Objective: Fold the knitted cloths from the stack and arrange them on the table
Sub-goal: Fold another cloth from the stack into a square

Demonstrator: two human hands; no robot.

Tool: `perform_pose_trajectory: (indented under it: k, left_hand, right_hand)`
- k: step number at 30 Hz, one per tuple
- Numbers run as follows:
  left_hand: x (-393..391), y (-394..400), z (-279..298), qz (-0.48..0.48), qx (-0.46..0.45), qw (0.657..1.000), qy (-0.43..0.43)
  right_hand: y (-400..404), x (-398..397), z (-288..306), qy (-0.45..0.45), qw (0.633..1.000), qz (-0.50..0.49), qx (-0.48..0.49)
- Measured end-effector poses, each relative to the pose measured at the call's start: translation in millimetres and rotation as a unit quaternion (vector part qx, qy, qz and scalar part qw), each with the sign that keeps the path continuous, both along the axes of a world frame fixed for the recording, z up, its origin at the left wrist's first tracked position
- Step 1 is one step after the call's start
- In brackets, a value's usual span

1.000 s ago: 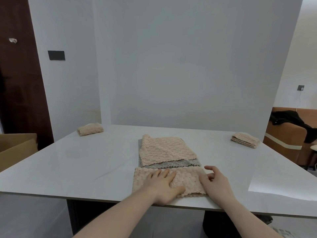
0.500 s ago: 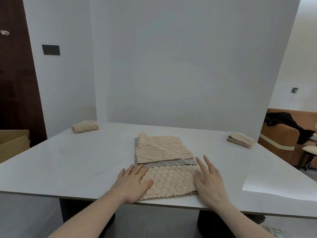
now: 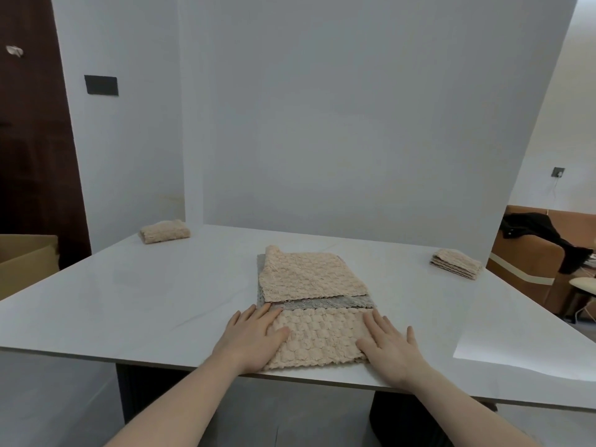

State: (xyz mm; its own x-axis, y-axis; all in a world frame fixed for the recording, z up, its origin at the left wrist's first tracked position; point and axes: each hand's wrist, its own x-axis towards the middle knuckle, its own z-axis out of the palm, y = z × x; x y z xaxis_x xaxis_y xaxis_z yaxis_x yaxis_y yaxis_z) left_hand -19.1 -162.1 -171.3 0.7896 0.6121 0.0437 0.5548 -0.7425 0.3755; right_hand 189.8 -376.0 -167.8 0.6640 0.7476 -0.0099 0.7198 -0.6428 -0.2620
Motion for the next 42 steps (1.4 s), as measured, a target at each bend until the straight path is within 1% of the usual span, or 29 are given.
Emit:
perform_pose_trajectory:
  k: [2,4,7,10,11,14,16,18,22,24,28,32,35,39,41,42]
  left_hand:
    - [0.3,1.0,-0.8,0.005,0.002,1.000,-0.017]
    - [-0.3,2.1,-0.6,0.010,-0.009,0.999,-0.041]
    - [-1.1,3.4,0.6,0.021,-0.032,0.996,-0.080]
    - [-1.1,5.8,0.7,0.030,-0.036,0.993,-0.108]
    - [-1.4,6.2,0.6,0.031,-0.038,0.992,-0.112]
    - [-4.4,5.1,2.4,0.033,-0.062,0.989,-0.131]
    - [-6.6,3.3,4.5,0.033,-0.080,0.984,-0.153]
    - [-7.8,3.1,5.5,0.038,-0.097,0.979,-0.177]
    - [-9.9,5.5,5.8,0.053,-0.114,0.967,-0.220]
    - [-11.1,5.1,7.0,0.058,-0.119,0.963,-0.234]
    - [-12.3,4.1,8.2,0.064,-0.133,0.957,-0.248]
    - [-13.4,5.6,6.6,0.076,-0.183,0.939,-0.282]
    - [-12.0,8.3,5.4,0.079,-0.176,0.938,-0.288]
    - [-10.9,9.5,7.7,0.090,-0.174,0.931,-0.309]
    - [-11.7,7.8,9.0,0.101,-0.177,0.925,-0.319]
    - [-12.2,6.6,9.6,0.107,-0.177,0.925,-0.318]
  right_hand:
    - [-0.2,-0.9,5.2,0.052,0.994,-0.062,0.071]
    - [2.7,-0.7,13.4,0.102,0.980,-0.124,0.119]
    - [5.2,2.3,20.5,0.112,0.972,-0.164,0.130]
    - [4.7,12.2,24.1,0.182,0.953,-0.179,0.162]
    - [5.7,14.3,26.6,0.191,0.951,-0.183,0.159]
    - [9.3,11.2,39.2,0.197,0.956,-0.188,0.108]
    - [12.0,9.6,49.3,0.210,0.957,-0.172,0.103]
    - [15.1,5.7,62.1,0.230,0.952,-0.164,0.122]
    - [29.7,-13.6,87.3,0.313,0.910,-0.141,0.233]
    - [39.9,-25.3,94.1,0.340,0.897,-0.119,0.256]
    - [57.5,-54.2,93.1,0.330,0.896,-0.051,0.293]
    - [70.8,-78.6,79.2,0.325,0.909,0.010,0.261]
    - [74.4,-97.5,70.3,0.321,0.914,0.047,0.242]
    - [76.0,-111.0,60.8,0.363,0.898,0.078,0.235]
    - [75.6,-111.5,61.7,0.374,0.881,0.077,0.279]
    - [75.2,-109.3,62.6,0.360,0.875,0.074,0.315]
